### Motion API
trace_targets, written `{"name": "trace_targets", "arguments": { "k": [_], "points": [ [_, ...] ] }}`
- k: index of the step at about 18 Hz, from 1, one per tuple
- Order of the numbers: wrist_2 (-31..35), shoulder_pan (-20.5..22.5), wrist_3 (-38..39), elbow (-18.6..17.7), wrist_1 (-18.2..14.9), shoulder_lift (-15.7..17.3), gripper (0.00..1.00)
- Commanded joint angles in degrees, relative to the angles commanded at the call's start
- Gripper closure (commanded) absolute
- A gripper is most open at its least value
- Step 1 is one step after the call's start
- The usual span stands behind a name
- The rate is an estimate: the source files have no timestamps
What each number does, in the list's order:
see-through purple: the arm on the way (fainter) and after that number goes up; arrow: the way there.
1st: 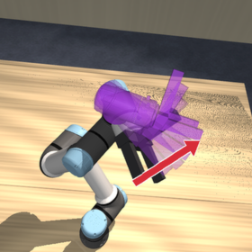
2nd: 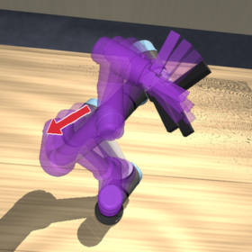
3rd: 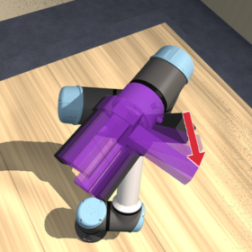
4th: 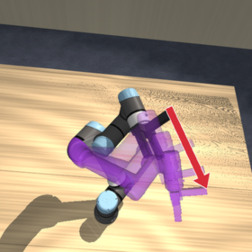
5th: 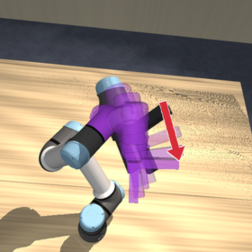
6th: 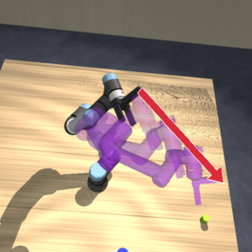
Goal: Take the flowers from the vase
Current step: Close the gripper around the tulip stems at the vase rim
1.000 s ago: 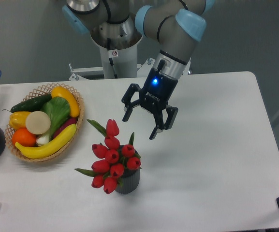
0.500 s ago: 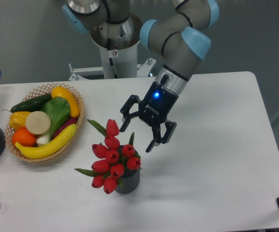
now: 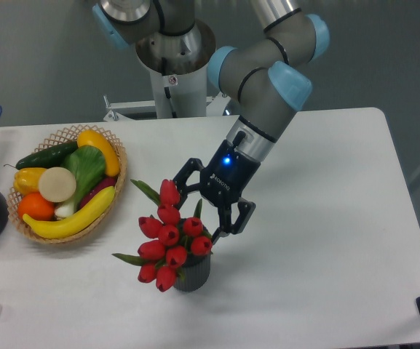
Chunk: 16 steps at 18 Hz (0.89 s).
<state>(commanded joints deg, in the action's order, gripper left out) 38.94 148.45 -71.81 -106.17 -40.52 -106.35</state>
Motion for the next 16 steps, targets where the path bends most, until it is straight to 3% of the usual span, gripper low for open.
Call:
{"name": "trace_targets", "arguments": {
  "k": [7, 8, 9, 10, 13, 14, 16],
  "points": [
    [-0.09, -0.97, 0.35, 1.67, 0.0, -1.67, 0.01],
    [-0.09, -0.97, 0.35, 1.67, 0.0, -1.84, 0.05],
    [-0.09, -0.97, 0.35, 1.67, 0.0, -1.93, 0.18],
    [-0.09, -0.97, 0.44, 1.67, 0.0, -1.93, 0.36],
    [-0.26, -0.97, 0.44, 1.93, 0.0, -1.94, 0.42],
    [-0.44, -0.88, 0.61, 2.11, 0.0, -1.85, 0.51],
    [-0.44, -0.7, 0.88, 2.11, -0.09, -1.85, 0.55]
  ]
}}
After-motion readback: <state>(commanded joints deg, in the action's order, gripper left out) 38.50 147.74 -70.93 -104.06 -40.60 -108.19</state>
